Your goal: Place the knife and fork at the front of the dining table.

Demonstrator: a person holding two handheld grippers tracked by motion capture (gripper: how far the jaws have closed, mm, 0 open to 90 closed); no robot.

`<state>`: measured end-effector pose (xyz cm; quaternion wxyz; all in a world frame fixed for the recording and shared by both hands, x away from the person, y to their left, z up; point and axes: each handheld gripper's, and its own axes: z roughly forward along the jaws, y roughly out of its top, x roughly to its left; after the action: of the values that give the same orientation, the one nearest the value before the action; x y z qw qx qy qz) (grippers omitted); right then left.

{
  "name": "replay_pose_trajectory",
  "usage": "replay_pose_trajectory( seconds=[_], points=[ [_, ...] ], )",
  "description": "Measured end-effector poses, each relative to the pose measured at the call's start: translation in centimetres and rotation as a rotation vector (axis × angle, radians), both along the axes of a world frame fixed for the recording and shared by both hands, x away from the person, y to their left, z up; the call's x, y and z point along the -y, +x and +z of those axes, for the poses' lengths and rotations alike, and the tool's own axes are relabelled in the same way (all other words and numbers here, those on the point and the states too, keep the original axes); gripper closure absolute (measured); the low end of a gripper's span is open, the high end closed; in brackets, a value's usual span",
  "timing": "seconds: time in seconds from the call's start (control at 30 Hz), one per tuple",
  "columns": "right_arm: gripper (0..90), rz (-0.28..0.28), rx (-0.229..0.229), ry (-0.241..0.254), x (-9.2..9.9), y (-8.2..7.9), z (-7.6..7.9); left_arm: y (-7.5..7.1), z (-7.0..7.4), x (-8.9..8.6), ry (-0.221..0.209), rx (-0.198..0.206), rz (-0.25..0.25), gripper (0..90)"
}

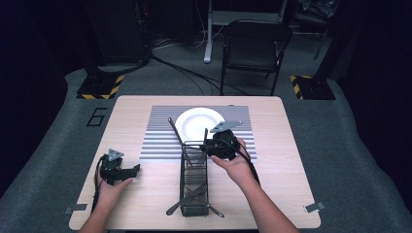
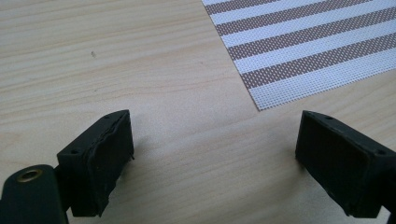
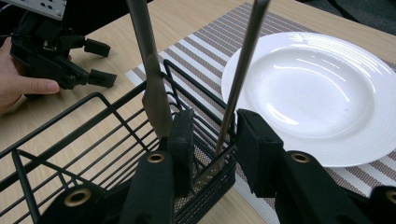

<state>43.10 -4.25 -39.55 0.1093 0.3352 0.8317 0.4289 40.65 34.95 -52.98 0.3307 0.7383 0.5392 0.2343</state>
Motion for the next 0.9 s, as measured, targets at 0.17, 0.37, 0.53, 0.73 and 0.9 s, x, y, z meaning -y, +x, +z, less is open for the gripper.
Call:
replay_pose_trajectory(
  seconds=[0.17, 0.37, 0.53, 0.73, 0.9],
  points=[
    [72.8, 0.006, 0.023, -0.002, -0.1, 0.2, 0.2, 0.0, 0.0, 0.0, -0.001, 0.0, -0.002, 11.1],
    [79.1, 0.002, 0.02, -0.005, 0.0, 0.3, 0.4, 0.0, 0.0, 0.0, -0.002, -0.001, -0.002, 11.1],
    [83.4, 0.005, 0.037, -0.01, -0.1, 0.1, 0.5, 0.0, 0.0, 0.0, -0.002, -0.001, -0.002, 11.1],
    [85.0, 0.017, 0.039, -0.016, -0.5, -0.2, 0.3, 0.0, 0.0, 0.0, -0.002, -0.001, -0.002, 11.1],
    [85.1, 0.031, 0.042, -0.047, -1.0, -0.3, 0.0, 0.0, 0.0, 0.0, -0.002, -0.001, -0.002, 11.1]
  ],
)
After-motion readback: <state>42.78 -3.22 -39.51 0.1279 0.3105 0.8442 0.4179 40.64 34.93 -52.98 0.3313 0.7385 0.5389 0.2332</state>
